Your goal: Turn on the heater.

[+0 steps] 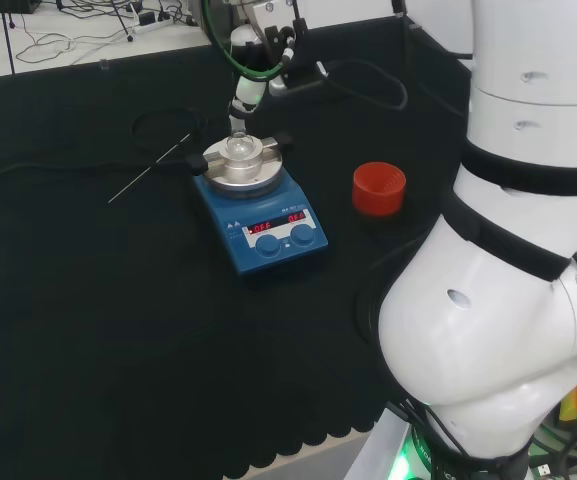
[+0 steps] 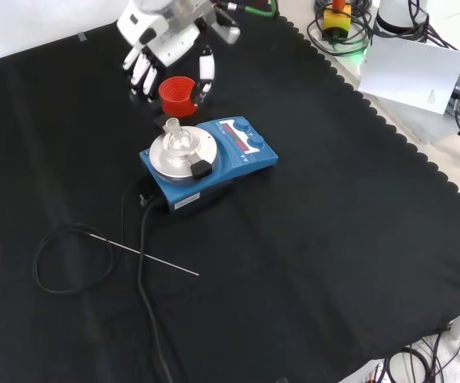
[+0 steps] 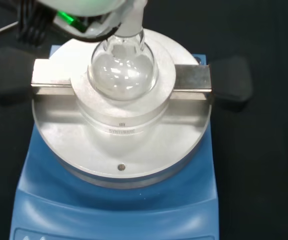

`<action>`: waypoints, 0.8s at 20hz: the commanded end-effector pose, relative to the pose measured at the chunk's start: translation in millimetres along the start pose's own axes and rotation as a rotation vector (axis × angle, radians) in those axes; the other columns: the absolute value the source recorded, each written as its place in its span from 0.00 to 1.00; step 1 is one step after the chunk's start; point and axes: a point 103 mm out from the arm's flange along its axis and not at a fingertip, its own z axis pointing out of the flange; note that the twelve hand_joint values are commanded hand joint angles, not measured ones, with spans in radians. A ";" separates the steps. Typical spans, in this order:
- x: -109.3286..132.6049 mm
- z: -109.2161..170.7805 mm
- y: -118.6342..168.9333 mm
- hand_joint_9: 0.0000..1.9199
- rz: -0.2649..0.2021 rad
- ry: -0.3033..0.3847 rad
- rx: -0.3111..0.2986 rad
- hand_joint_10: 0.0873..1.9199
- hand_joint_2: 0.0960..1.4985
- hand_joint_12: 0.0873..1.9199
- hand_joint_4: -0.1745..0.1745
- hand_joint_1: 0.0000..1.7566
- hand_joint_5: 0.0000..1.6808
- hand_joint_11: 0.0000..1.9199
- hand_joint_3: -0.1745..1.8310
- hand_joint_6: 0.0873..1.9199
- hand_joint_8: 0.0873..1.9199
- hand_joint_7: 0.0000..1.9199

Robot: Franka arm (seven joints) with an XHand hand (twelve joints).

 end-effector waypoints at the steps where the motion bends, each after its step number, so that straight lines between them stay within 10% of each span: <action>1: -9.0 -11.7 -42.4 0.27 0.022 0.029 -0.057 0.33 0.38 0.71 0.36 0.49 0.35 0.12 0.37 0.38 0.36 0.14; 16: -5.9 23.2 -120.3 0.42 0.068 0.038 -0.013 0.30 0.40 0.68 0.32 0.52 0.34 0.21 0.40 0.36 0.36 0.27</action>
